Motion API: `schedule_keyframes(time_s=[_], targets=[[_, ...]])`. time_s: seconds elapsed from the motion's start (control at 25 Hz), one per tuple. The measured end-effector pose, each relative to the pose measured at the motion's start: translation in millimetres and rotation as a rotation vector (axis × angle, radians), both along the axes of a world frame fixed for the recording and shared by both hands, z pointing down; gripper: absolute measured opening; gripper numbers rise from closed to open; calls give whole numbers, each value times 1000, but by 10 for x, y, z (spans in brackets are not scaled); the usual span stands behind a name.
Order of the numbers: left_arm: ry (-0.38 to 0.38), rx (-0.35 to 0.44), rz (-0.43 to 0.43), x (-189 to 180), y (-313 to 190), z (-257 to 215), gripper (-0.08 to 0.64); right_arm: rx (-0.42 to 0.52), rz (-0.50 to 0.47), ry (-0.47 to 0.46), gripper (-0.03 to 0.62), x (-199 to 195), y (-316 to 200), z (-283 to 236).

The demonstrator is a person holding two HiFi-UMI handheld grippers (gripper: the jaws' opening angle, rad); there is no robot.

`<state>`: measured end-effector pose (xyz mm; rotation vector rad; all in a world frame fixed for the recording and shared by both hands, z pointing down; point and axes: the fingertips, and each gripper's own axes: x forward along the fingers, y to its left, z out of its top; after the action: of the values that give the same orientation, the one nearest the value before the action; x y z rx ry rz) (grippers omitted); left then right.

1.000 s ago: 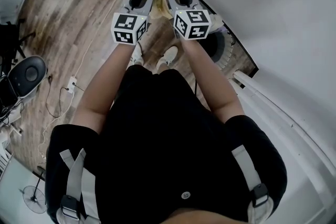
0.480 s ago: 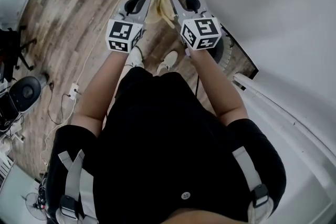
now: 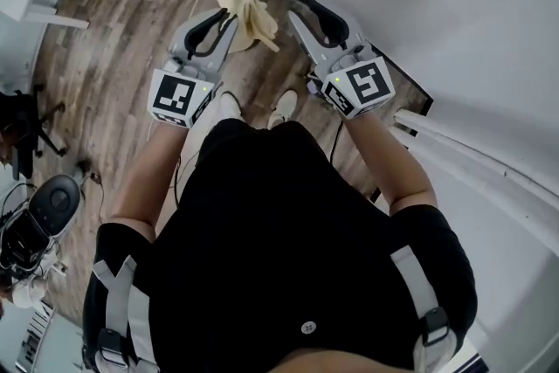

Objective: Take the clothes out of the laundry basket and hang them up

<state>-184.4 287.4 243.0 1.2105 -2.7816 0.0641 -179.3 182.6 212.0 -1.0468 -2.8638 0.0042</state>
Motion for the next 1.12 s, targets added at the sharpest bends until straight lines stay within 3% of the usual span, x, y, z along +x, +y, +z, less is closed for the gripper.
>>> schedule_keyframes(time_s=[0.16, 0.24, 0.32, 0.36, 0.44, 0.56, 0.8, 1.0, 1.12], targets=[[5, 13, 118, 147, -285, 41, 78, -8, 102, -15, 197, 274, -289, 48], [22, 33, 217, 237, -576, 106, 94, -29, 169, -11, 287, 451, -494, 125], [50, 66, 342, 369, -930, 168, 176, -45, 248, 9, 378, 674, -713, 233], [67, 79, 398, 438, -1098, 210, 250, -54, 283, 23, 441, 781, -821, 295], [89, 94, 478, 553, -1380, 315, 369, -63, 340, 54, 478, 975, -1037, 425], [103, 120, 533, 699, -1712, 399, 459, -46, 427, 100, 503, 1270, -1407, 583], [121, 156, 472, 884, -2426, 375, 486, -45, 521, 128, 503, 1643, -2312, 767], [127, 148, 367, 1002, -3085, 461, 487, -78, 452, 84, 504, 1631, -2986, 830], [116, 120, 259, 1070, -3445, 572, 487, -95, 394, 65, 503, 1606, -3393, 927]])
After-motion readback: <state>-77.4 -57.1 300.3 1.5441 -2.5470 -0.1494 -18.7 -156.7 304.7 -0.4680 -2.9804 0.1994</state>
